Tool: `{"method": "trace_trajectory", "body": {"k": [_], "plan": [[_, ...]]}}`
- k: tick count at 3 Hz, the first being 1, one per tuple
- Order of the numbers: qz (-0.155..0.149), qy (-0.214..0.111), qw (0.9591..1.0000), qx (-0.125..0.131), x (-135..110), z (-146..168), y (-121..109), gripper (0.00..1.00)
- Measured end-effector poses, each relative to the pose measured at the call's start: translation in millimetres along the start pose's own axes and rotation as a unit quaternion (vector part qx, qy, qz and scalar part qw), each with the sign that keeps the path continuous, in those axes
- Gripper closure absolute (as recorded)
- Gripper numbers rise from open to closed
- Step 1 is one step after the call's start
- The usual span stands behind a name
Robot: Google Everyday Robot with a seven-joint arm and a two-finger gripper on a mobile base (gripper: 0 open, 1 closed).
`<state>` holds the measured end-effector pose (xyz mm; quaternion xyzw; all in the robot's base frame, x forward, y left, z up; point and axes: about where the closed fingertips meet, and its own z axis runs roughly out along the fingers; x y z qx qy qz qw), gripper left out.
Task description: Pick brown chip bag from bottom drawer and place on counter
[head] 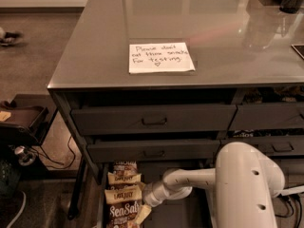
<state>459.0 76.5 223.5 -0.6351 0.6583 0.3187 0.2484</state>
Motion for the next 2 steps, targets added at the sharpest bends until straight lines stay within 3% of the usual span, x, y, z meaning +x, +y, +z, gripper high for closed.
{"method": "trace_trajectory", "body": {"k": [2], "plan": [[-0.016,-0.014,0.9996,0.019,21.9,40.7,-28.5,0.0]]}}
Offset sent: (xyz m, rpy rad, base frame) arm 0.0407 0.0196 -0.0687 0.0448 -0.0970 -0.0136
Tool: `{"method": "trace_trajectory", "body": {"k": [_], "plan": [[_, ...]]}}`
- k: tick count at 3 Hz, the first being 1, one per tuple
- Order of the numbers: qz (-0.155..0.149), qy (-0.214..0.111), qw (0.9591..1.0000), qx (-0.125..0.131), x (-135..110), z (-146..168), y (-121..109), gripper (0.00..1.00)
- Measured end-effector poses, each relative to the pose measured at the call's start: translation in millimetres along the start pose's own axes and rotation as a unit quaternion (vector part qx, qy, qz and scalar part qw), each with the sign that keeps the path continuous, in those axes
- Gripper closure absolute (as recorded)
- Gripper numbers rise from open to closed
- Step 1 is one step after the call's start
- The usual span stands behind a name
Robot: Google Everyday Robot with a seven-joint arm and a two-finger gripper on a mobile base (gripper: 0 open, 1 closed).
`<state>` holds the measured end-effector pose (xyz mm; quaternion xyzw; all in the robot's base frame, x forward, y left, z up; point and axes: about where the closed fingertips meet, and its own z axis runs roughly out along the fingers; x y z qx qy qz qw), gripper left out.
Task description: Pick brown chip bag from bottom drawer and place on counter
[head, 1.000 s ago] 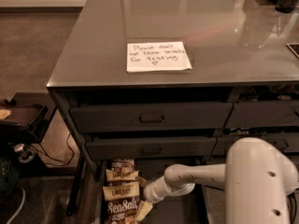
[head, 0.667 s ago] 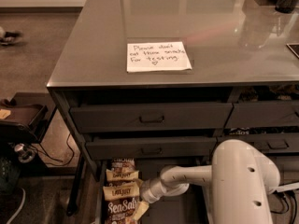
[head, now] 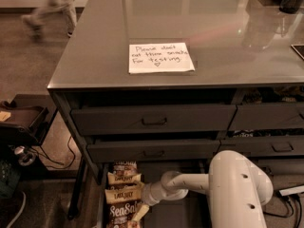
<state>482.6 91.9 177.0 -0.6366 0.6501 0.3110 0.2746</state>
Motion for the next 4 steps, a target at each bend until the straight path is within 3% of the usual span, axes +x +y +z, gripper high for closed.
{"method": "trace_trajectory", "body": {"k": [2,3,4], "plan": [[-0.008,-0.005,0.9999,-0.004,5.2,9.8,1.7,0.42],[-0.004,-0.004,1.0,-0.007,-7.6,-5.5,17.9,0.65],[0.0,-0.008,1.0,0.002,-26.8,-42.6,39.2,0.87]]}}
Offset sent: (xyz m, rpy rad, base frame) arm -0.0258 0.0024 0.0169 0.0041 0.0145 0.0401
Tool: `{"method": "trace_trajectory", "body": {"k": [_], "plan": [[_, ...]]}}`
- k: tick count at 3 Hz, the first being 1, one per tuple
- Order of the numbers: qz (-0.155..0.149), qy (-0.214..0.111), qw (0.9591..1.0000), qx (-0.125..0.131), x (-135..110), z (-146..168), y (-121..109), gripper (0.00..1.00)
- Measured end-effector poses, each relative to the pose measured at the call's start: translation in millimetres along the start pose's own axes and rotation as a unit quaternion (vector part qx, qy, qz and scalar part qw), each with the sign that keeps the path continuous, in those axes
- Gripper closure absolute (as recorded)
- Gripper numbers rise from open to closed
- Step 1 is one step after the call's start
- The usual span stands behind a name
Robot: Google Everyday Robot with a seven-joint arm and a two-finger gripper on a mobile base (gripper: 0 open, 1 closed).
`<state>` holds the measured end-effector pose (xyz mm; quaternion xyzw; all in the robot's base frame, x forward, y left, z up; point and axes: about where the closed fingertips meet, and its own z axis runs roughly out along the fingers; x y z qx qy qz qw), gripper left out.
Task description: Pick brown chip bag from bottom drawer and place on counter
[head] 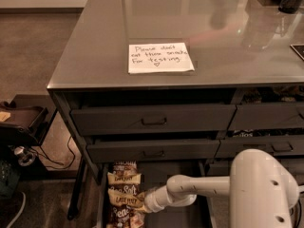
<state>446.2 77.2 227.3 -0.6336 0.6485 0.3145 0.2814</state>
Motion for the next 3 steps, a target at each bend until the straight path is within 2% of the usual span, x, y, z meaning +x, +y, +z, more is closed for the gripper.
{"method": "trace_trajectory", "body": {"k": [1,2,3], "plan": [[-0.003,-0.015,0.9997,0.017,-19.8,-44.0,18.4,1.0],[-0.004,-0.044,0.9981,0.043,-45.4,-115.2,25.4,1.0],[-0.027,-0.052,0.9963,0.063,-92.1,-174.9,31.2,1.0]]}}
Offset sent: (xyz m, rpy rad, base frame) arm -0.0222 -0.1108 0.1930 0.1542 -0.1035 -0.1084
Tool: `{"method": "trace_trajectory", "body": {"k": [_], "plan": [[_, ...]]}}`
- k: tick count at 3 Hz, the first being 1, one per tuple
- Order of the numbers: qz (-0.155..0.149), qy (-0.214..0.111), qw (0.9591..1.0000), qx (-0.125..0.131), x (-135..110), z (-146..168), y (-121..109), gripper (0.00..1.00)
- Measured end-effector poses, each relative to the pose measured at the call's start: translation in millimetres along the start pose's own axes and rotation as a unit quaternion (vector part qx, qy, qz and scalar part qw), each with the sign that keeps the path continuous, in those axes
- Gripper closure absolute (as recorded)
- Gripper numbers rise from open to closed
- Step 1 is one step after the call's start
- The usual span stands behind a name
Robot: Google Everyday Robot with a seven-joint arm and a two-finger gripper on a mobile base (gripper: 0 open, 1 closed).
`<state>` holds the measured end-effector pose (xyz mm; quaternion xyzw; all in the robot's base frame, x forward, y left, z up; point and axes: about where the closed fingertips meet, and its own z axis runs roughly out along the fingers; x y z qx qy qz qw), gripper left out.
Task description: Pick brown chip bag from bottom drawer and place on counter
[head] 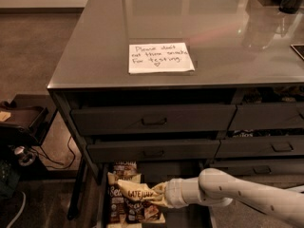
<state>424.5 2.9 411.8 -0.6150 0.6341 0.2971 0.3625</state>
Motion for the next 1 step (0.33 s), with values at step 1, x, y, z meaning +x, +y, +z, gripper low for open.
{"method": "trace_trajectory", "body": {"k": [1], "plan": [[-0.031,0.012,0.9994,0.009,-50.3,-40.0,-10.2,1.0]]}}
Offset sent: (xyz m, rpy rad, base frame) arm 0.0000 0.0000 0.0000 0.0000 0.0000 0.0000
